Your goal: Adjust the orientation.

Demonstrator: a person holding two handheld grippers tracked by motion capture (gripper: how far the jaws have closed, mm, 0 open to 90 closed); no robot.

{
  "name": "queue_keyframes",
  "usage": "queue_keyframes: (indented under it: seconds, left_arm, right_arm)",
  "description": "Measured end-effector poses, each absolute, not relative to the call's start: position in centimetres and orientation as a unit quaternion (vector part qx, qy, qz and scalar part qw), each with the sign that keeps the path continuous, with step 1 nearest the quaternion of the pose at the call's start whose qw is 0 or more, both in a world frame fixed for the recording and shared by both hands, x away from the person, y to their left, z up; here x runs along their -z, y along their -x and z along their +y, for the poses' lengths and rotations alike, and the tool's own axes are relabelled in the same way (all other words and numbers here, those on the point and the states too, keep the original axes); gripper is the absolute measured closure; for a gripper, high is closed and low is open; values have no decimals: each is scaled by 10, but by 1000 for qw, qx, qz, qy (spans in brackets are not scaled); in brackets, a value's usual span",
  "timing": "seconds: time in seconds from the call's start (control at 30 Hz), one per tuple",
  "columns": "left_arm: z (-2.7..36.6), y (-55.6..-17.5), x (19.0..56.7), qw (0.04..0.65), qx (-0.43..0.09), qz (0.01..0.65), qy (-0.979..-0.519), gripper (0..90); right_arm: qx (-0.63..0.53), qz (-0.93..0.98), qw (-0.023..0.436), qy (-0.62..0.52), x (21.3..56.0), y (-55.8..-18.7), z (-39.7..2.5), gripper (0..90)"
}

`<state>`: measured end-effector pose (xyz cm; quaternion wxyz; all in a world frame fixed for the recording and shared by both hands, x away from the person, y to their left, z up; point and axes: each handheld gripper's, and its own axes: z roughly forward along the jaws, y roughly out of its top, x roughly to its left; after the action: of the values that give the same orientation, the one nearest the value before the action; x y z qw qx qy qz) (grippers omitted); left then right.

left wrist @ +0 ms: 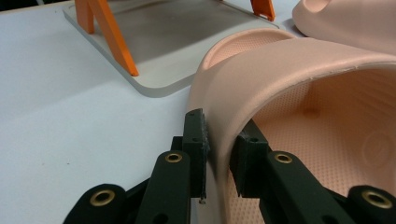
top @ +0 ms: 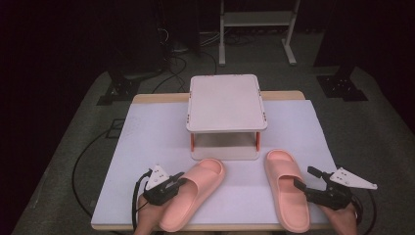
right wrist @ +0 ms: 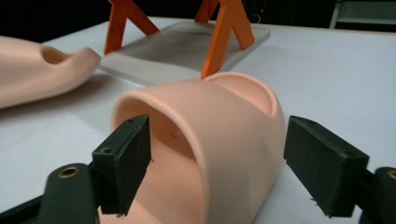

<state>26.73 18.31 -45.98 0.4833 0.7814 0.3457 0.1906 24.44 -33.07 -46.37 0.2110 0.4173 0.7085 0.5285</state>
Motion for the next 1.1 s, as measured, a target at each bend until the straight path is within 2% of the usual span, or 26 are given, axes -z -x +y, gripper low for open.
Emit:
queue_keyframes:
  seconds: [0.17, 0.57, 1.1]
  left_arm:
    - [185, -267, 458, 487, -194, 345, -778, 777]
    - [190, -266, 455, 495, -196, 350, -771, 778]
    - [195, -267, 454, 501, -197, 355, -764, 781]
  right_arm:
    - [-512, 718, 211, -422, 470, -248, -329, 278]
    - [-487, 728, 216, -431, 474, -253, -325, 462]
    - [-453, 731, 257, -441, 471, -252, -317, 667]
